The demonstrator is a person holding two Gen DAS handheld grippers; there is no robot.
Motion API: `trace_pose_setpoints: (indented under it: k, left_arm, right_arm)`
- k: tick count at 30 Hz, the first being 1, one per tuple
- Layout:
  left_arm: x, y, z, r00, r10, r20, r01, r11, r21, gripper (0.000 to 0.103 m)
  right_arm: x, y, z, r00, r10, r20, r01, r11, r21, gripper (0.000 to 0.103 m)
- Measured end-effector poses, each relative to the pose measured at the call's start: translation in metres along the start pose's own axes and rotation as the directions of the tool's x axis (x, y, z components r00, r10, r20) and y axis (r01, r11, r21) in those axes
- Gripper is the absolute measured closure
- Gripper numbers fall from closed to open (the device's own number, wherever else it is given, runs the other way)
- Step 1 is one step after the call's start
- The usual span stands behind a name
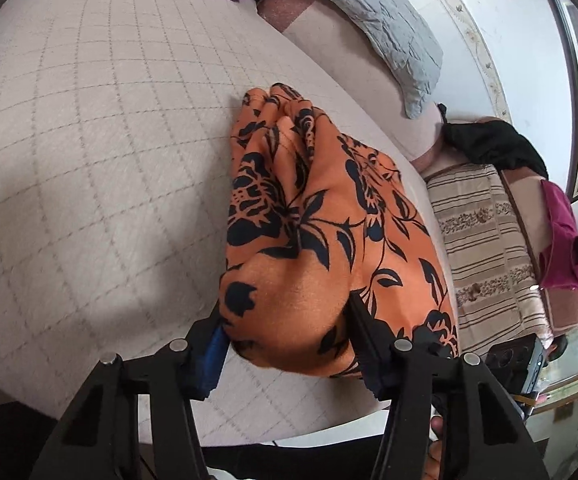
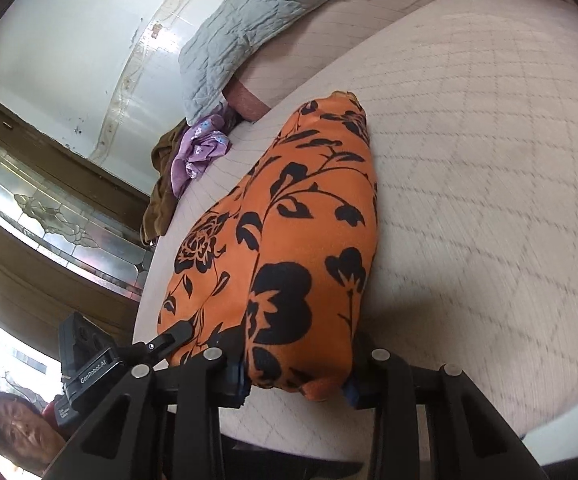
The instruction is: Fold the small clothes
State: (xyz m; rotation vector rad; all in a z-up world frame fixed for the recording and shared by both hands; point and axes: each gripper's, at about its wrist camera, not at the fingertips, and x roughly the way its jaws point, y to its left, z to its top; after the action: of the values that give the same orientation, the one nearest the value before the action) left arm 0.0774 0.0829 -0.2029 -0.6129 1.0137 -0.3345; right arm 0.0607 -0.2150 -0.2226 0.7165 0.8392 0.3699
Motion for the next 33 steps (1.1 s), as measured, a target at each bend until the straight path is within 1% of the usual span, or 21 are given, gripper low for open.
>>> trace_pose_setpoints:
  k: [3, 4, 5, 6, 7, 8, 9, 11, 13, 14, 15, 17, 19, 20, 21, 23, 24, 27, 29, 31, 33]
  left_arm:
    - [0.004, 0.003, -0.006, 1.000, 0.029, -0.013, -0.029, 1.000, 0.007, 0.044]
    - [0.006, 0.003, -0.006, 0.998, 0.056, -0.019, -0.056, 0.998, 0.013, 0.034]
    - [0.006, 0.003, -0.006, 0.997, 0.076, -0.017, -0.076, 0.997, 0.019, 0.031]
    - [0.001, 0.004, -0.007, 0.996, 0.086, -0.009, -0.086, 0.996, 0.026, 0.028]
    - [-0.005, 0.003, -0.005, 0.993, 0.118, 0.007, -0.118, 0.992, 0.041, 0.025]
    - [-0.010, 0.001, -0.003, 0.990, 0.141, 0.030, -0.143, 0.988, 0.056, 0.024]
    - [-0.018, -0.003, 0.003, 0.983, 0.168, 0.074, -0.173, 0.982, 0.072, 0.023]
    - [-0.032, -0.009, 0.012, 0.971, 0.192, 0.140, -0.205, 0.975, 0.084, 0.016]
    - [-0.042, -0.020, 0.023, 0.956, 0.211, 0.205, -0.236, 0.966, 0.109, 0.015]
    - [-0.043, -0.027, 0.029, 0.950, 0.218, 0.224, -0.249, 0.960, 0.124, 0.014]
    - [-0.044, -0.034, 0.035, 0.945, 0.223, 0.238, -0.262, 0.954, 0.146, 0.013]
    - [-0.044, -0.047, 0.047, 0.941, 0.228, 0.251, -0.280, 0.940, 0.196, 0.011]
    - [-0.035, -0.060, 0.059, 0.929, 0.251, 0.271, -0.315, 0.921, 0.227, 0.011]
    - [-0.030, -0.065, 0.062, 0.927, 0.251, 0.280, -0.321, 0.916, 0.241, 0.011]
    - [-0.026, -0.067, 0.062, 0.926, 0.252, 0.283, -0.324, 0.913, 0.248, 0.011]
    - [-0.014, -0.068, 0.063, 0.918, 0.278, 0.282, -0.352, 0.899, 0.262, 0.011]
    - [-0.005, -0.068, 0.064, 0.913, 0.295, 0.282, -0.371, 0.888, 0.271, 0.011]
    - [0.010, -0.060, 0.062, 0.891, 0.353, 0.285, -0.428, 0.863, 0.270, 0.011]
    - [0.015, -0.053, 0.061, 0.881, 0.381, 0.280, -0.451, 0.856, 0.253, 0.011]
    - [0.022, -0.045, 0.062, 0.879, 0.395, 0.266, -0.457, 0.856, 0.241, 0.011]
    - [0.026, -0.042, 0.061, 0.879, 0.395, 0.266, -0.457, 0.857, 0.239, 0.010]
  right_arm:
    - [0.007, -0.009, -0.002, 1.000, -0.011, -0.010, 0.012, 1.000, 0.017, 0.067]
    - [0.009, -0.012, -0.003, 1.000, -0.014, -0.013, 0.014, 1.000, 0.019, 0.067]
    - [0.011, -0.013, -0.003, 0.999, -0.028, -0.017, 0.028, 1.000, 0.012, 0.065]
    - [0.013, -0.011, -0.002, 0.998, -0.056, -0.017, 0.056, 0.998, -0.003, 0.057]
    - [0.012, -0.008, -0.002, 0.996, -0.092, -0.012, 0.092, 0.996, -0.022, 0.049]
    - [0.007, -0.002, -0.001, 0.988, -0.155, 0.012, 0.155, 0.986, -0.056, 0.036]
    - [0.002, 0.002, 0.000, 0.982, -0.188, 0.035, 0.190, 0.978, -0.081, 0.029]
    - [-0.012, 0.010, 0.005, 0.975, -0.205, 0.082, 0.213, 0.970, -0.116, 0.029]
    - [-0.026, 0.016, 0.011, 0.966, -0.219, 0.136, 0.237, 0.962, -0.137, 0.029]
    - [-0.034, 0.023, 0.016, 0.959, -0.226, 0.173, 0.255, 0.953, -0.165, 0.029]
    - [-0.036, 0.029, 0.019, 0.954, -0.232, 0.191, 0.267, 0.946, -0.183, 0.029]
    - [-0.042, 0.043, 0.025, 0.936, -0.250, 0.248, 0.309, 0.922, -0.234, 0.029]
    - [-0.041, 0.060, 0.030, 0.918, -0.272, 0.288, 0.355, 0.889, -0.291, 0.029]
    - [-0.039, 0.066, 0.031, 0.911, -0.284, 0.300, 0.375, 0.873, -0.312, 0.029]
    - [-0.033, 0.076, 0.031, 0.898, -0.301, 0.320, 0.406, 0.846, -0.345, 0.029]
    - [-0.026, 0.086, 0.027, 0.879, -0.322, 0.351, 0.451, 0.801, -0.393, 0.029]
    - [-0.018, 0.092, 0.025, 0.874, -0.330, 0.356, 0.466, 0.777, -0.424, 0.029]
    - [0.004, 0.100, 0.021, 0.882, -0.335, 0.331, 0.464, 0.740, -0.488, 0.029]
    - [0.022, 0.102, 0.017, 0.874, -0.360, 0.326, 0.484, 0.701, -0.524, 0.029]
    - [0.039, 0.102, 0.013, 0.865, -0.387, 0.319, 0.502, 0.663, -0.555, 0.029]
    - [0.059, 0.096, 0.008, 0.847, -0.444, 0.291, 0.525, 0.621, -0.582, 0.029]
